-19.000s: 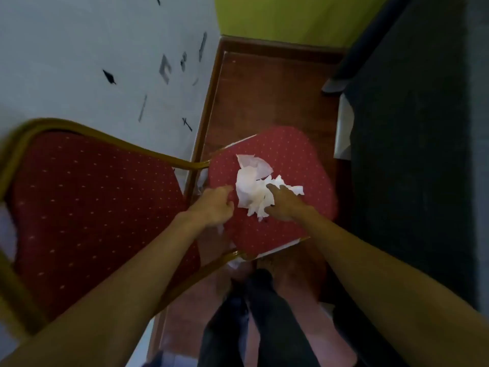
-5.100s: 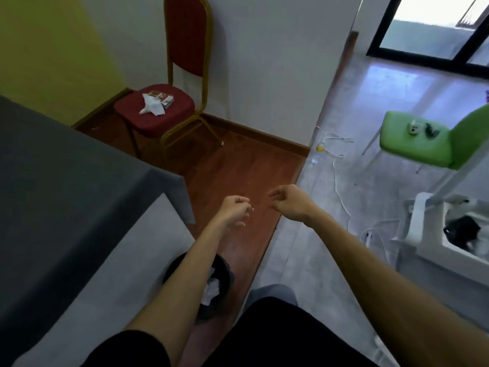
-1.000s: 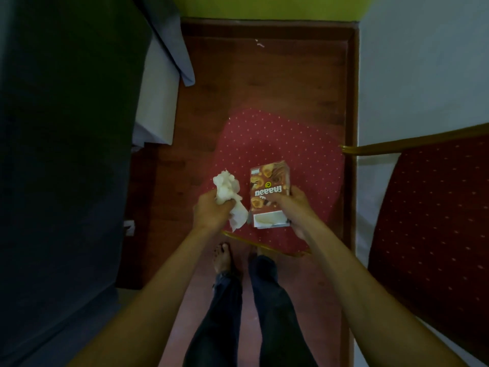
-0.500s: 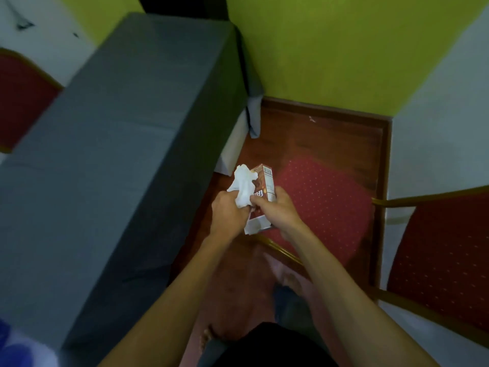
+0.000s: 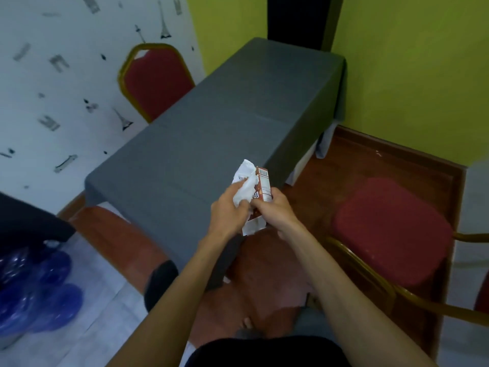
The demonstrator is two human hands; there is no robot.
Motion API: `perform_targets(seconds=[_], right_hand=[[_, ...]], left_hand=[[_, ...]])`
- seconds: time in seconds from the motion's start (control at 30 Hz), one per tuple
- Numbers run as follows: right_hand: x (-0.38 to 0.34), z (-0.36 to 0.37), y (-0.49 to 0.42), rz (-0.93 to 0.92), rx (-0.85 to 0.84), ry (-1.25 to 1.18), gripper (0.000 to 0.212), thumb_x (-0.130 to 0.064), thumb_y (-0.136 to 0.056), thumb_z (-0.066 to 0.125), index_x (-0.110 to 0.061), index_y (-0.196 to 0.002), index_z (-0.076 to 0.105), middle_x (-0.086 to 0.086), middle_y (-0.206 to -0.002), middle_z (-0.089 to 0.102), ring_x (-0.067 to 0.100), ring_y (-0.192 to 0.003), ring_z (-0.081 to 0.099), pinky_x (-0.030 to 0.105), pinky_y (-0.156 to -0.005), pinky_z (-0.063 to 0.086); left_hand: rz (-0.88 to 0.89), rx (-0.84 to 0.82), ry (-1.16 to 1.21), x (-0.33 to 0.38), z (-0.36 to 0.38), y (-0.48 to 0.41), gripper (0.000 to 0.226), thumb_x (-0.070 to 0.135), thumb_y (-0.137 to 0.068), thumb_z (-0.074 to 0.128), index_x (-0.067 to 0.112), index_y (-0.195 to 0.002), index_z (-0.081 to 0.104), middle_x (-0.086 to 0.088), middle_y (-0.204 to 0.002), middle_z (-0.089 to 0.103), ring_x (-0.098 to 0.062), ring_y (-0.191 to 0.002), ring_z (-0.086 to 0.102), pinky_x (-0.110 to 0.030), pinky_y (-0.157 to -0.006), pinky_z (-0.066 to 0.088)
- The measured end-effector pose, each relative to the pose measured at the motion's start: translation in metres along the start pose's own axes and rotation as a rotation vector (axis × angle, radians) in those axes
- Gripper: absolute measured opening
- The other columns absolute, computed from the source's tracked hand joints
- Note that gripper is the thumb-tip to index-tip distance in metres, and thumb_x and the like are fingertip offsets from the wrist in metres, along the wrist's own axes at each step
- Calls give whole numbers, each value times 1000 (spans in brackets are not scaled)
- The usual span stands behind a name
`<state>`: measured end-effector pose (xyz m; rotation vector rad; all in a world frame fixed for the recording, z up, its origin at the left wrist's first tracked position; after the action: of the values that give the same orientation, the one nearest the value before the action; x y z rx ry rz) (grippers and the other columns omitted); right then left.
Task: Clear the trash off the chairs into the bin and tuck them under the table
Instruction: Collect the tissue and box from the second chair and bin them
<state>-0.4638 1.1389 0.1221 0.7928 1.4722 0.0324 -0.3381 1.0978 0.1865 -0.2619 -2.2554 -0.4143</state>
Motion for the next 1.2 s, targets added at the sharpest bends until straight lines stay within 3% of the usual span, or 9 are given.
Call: perform_targets(seconds=[0.13,0.47,0.6,0.73,0.83,0.93,1.03,1.13,1.2], right_hand=[[-6,58,16,-15,-73,64,31,-24,-79,74,-26,-108,64,-3,-98,75,16,-89,73,37,-78,62],[-9,171,25,-51,-289,222,33,-24,-81,76,-23,-113,66,-2,-100,77,15,-87,74,30,-72,59],[2,231,31,-31,-394,325,38,-27,-81,74,-23,-117,61,-2,-103,75,17,-91,73,36,-80,62],[15,281,42,-6,-466,417,37,-25,-87,72,-18,-119,56,0,-105,70,10,-84,66,27,-62,53],[27,320,44,-11,-495,491,38,-35,-84,74,-22,-115,57,-2,-107,71,15,-92,70,37,-77,61],[46,355,42,8,-488,526,42,-42,-79,77,-27,-114,60,-4,-108,73,17,-96,72,41,-87,61],[63,380,42,45,-468,536,47,-41,-80,78,-28,-123,60,-6,-113,73,15,-97,71,35,-85,61],[83,397,40,85,-430,541,40,-29,-86,77,-24,-122,61,-4,-112,71,14,-93,67,25,-70,54],[103,408,37,125,-405,560,41,-23,-88,75,-22,-126,59,0,-119,70,18,-99,67,23,-69,52]], left_hand=[[-50,58,-23,-40,-46,11,35,16,-93,54,20,-123,71,-7,-114,75,-25,-105,68,-30,-89,51],[-179,219,63,-124,-121,32,31,18,-93,58,19,-121,72,-1,-109,76,-18,-95,69,-19,-74,49],[-283,301,121,-173,-152,41,32,20,-91,60,20,-122,71,-3,-114,76,-22,-96,72,-40,-88,59],[-369,340,172,-223,-173,53,29,22,-91,58,19,-116,73,-5,-107,77,-25,-92,72,-45,-85,60],[-424,337,225,-264,-187,54,27,27,-90,58,25,-111,74,-2,-101,76,-25,-88,72,-47,-79,62],[-484,301,201,-302,-201,51,32,28,-91,60,24,-122,70,-5,-117,74,-29,-97,71,-51,-82,61],[-506,271,213,-333,-210,47,32,22,-94,61,17,-124,70,-5,-125,70,-28,-104,68,-44,-91,58],[-534,216,256,-360,-212,46,30,13,-93,61,13,-120,72,-5,-122,70,-22,-99,65,-31,-86,56],[-568,173,239,-382,-209,46,31,11,-91,61,14,-121,72,-4,-120,70,-21,-101,64,-24,-83,52]])
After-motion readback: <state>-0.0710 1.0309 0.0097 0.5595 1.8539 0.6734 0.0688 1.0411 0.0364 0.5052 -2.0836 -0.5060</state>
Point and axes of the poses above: each hand's wrist, its own y-axis away from the middle knuckle, its own z-axis out of the palm, x = y × z, the point moved 5 cm from there along -y, towards the middle knuckle
